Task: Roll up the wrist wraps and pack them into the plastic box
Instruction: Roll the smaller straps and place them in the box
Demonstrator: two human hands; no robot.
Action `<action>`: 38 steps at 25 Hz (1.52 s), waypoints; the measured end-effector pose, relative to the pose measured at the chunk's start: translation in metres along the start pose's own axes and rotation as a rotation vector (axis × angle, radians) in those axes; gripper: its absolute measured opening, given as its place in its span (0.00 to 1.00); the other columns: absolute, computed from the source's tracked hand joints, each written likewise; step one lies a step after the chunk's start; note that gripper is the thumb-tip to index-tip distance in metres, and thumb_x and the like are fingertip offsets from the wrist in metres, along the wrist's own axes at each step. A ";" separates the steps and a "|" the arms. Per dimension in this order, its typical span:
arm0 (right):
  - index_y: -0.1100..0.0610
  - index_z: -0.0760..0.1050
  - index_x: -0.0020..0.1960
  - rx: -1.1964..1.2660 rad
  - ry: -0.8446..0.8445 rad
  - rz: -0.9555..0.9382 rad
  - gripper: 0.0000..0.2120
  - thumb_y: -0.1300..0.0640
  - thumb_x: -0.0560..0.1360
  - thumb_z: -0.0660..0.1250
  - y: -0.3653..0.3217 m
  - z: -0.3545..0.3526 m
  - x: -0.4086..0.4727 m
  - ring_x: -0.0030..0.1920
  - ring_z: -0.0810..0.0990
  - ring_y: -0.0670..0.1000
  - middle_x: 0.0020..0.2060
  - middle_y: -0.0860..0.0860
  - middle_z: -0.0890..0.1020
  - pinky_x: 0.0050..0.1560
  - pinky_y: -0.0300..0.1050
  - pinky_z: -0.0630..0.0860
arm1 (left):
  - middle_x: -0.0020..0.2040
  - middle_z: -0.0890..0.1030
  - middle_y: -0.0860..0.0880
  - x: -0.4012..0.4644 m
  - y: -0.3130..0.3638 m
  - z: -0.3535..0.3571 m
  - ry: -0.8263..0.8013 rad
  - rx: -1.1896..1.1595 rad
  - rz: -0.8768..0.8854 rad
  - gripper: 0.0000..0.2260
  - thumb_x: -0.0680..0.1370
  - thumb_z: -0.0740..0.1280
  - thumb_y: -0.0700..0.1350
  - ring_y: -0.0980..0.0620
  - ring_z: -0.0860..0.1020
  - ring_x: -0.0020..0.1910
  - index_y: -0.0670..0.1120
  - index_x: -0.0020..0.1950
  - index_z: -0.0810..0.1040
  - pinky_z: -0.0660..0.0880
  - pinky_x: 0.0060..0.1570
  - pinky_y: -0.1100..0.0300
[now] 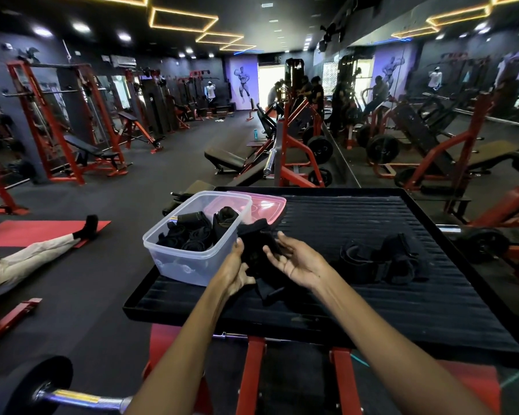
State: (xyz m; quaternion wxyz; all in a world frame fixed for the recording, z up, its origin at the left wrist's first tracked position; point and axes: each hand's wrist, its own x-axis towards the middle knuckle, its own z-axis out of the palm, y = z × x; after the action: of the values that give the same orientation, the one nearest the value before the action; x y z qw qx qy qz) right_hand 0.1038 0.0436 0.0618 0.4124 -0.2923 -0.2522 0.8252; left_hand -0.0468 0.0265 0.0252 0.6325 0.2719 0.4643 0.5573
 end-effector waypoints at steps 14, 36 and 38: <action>0.62 0.81 0.42 -0.717 0.309 -0.515 0.26 0.38 0.75 0.61 0.017 0.000 0.000 0.42 0.82 0.51 0.42 0.59 0.85 0.45 0.47 0.74 | 0.57 0.82 0.44 0.001 0.003 0.023 -0.129 -0.004 0.316 0.16 0.79 0.59 0.50 0.48 0.80 0.57 0.45 0.63 0.74 0.79 0.50 0.56; 0.54 0.73 0.57 -0.672 0.182 -0.177 0.18 0.42 0.75 0.62 0.016 -0.054 -0.012 0.51 0.79 0.51 0.56 0.55 0.81 0.55 0.48 0.73 | 0.55 0.80 0.43 0.008 0.000 0.050 0.107 -0.374 0.366 0.21 0.81 0.54 0.54 0.49 0.80 0.51 0.40 0.66 0.71 0.78 0.53 0.53; 0.53 0.74 0.55 -0.449 -0.062 -0.093 0.17 0.42 0.72 0.65 0.015 -0.053 -0.022 0.48 0.81 0.54 0.51 0.55 0.82 0.55 0.56 0.76 | 0.53 0.82 0.43 0.013 -0.001 0.049 0.104 -0.476 0.311 0.22 0.80 0.56 0.56 0.49 0.82 0.47 0.41 0.66 0.72 0.81 0.45 0.54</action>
State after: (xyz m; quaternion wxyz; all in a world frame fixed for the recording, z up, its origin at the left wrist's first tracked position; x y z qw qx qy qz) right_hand 0.1431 0.0271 0.0205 0.3665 -0.3395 -0.4550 0.7371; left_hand -0.0032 0.0473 0.0413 0.5606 0.1547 0.3052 0.7541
